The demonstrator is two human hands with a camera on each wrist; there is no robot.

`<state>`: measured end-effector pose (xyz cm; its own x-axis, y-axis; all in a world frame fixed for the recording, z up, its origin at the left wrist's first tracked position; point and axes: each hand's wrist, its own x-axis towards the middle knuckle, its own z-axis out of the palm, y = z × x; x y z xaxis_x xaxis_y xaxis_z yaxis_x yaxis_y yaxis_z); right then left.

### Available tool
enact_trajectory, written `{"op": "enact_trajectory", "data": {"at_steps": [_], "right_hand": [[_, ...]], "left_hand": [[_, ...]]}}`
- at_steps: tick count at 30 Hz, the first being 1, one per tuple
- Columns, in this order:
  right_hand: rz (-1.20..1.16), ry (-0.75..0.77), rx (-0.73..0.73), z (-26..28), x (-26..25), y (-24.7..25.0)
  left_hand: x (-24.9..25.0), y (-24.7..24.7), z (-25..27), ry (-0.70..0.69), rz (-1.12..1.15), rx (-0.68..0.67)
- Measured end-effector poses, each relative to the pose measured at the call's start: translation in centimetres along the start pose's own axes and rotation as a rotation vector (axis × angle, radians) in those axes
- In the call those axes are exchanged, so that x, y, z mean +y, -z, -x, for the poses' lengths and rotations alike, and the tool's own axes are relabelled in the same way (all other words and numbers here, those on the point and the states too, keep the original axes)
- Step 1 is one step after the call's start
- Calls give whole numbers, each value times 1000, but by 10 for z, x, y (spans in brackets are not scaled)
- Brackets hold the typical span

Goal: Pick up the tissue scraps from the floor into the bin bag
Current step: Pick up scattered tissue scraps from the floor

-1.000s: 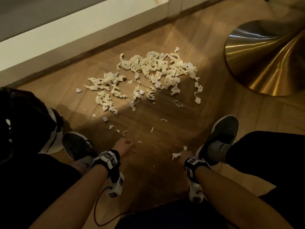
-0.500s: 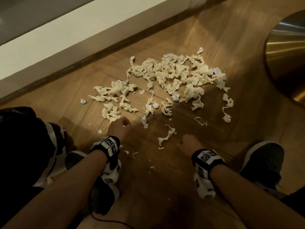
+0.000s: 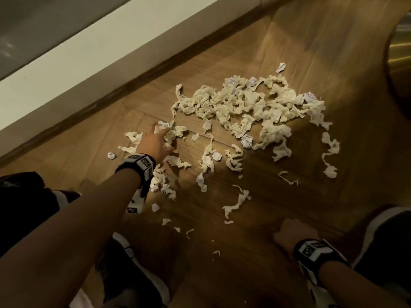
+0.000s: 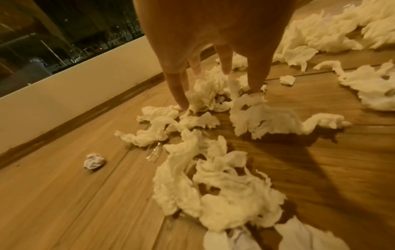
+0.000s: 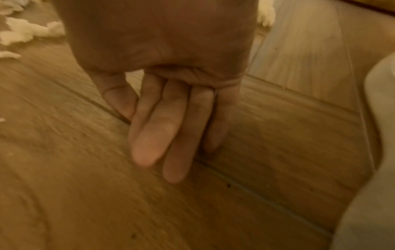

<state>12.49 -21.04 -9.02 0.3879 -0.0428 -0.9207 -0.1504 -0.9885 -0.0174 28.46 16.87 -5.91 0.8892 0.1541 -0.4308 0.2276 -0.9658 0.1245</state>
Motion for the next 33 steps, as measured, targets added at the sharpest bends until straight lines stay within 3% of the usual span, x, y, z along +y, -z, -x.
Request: {"op": "enact_trajectory", "data": {"at_steps": [2, 8, 18, 24, 26, 30, 33], "right_hand": [[-5, 12, 14, -1, 2, 1], [2, 13, 34, 1, 3, 2], [1, 24, 23, 6, 4, 6], [-145, 73, -148, 5, 1, 21], [-121, 150, -36, 2, -10, 39], [-162, 401, 393, -5, -49, 77], [-52, 473, 495, -11, -85, 101]], "left_hand": [[7, -6, -6, -8, 3, -25], [22, -11, -2, 42, 218, 121], [43, 15, 57, 72, 656, 194], [54, -3, 99, 172, 728, 178], [54, -18, 116, 218, 763, 140], [55, -47, 148, 307, 852, 54], [50, -68, 164, 350, 895, 26]]}}
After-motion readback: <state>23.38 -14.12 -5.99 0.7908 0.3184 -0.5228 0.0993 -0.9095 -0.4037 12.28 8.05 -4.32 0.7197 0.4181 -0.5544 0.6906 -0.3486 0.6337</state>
